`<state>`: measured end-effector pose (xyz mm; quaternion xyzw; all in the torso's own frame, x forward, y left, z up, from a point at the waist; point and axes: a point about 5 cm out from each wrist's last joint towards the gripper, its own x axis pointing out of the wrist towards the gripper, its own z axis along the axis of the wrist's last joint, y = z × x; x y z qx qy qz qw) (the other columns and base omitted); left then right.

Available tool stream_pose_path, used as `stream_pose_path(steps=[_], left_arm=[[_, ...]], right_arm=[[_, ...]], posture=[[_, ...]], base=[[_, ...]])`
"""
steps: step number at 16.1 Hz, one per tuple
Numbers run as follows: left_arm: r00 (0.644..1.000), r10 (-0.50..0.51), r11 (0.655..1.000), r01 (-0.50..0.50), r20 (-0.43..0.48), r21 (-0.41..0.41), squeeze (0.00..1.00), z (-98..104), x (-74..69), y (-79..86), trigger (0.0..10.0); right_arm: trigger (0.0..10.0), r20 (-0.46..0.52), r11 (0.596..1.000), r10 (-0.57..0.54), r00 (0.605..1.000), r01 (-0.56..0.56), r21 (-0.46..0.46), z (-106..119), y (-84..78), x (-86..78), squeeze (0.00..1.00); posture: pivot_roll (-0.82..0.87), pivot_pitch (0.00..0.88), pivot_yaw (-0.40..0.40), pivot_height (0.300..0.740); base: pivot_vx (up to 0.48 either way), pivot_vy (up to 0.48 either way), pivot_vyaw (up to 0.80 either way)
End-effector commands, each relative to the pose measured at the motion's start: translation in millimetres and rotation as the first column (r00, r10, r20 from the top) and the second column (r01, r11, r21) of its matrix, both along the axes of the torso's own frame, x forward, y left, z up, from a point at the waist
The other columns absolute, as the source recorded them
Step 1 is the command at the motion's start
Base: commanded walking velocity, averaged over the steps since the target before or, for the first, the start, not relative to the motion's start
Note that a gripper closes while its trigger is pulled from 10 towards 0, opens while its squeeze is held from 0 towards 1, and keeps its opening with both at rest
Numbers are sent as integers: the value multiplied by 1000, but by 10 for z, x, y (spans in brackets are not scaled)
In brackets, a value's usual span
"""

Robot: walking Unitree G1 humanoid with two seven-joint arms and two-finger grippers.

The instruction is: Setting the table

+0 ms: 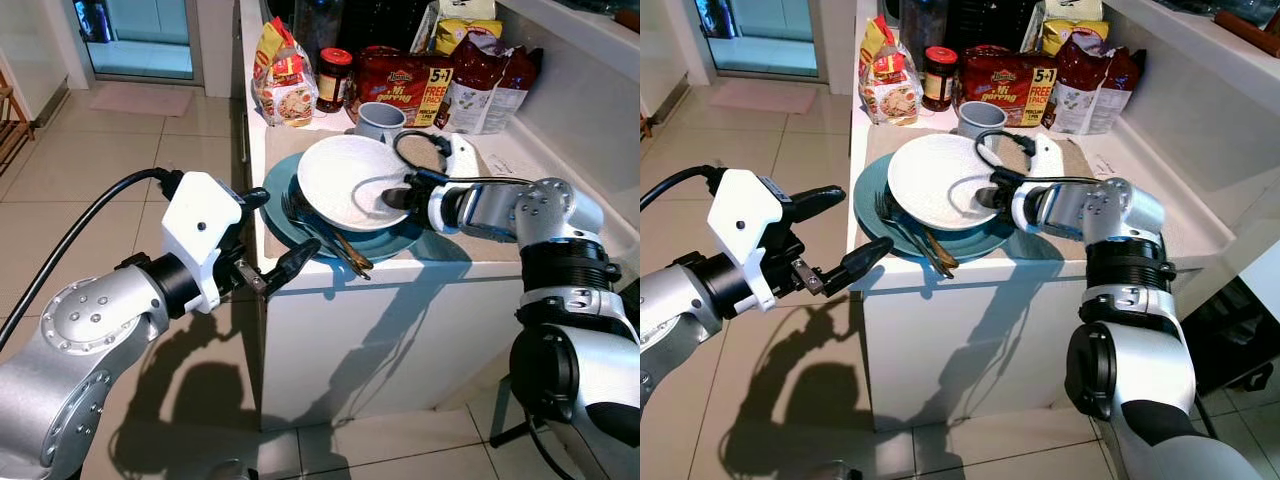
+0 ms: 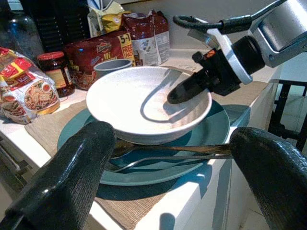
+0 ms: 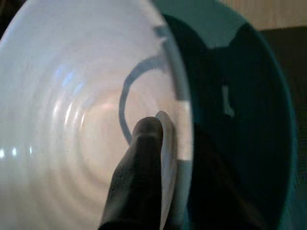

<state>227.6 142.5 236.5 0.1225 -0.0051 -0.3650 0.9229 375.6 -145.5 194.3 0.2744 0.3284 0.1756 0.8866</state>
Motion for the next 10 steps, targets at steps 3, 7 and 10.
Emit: stream_pose_path(steps=[3,7,10], left_arm=[[1000,-25,1000,25,5,2,0,8,27,-60,10000],[999,-24,1000,24,22,2,0,37,71,-47,10000],[999,-23,1000,23,38,-6,0,56,98,-61,10000]], right_arm=[[0,33,998,-40,999,38,40,185,-126,21,0],[0,80,983,-132,988,120,136,374,-306,64,0],[0,125,973,-186,975,165,161,527,-479,69,0]], posture=[[60,0,-110,740],[48,0,-94,740],[37,0,-88,740]], base=[[0,0,0],[0,0,0],[0,0,0]])
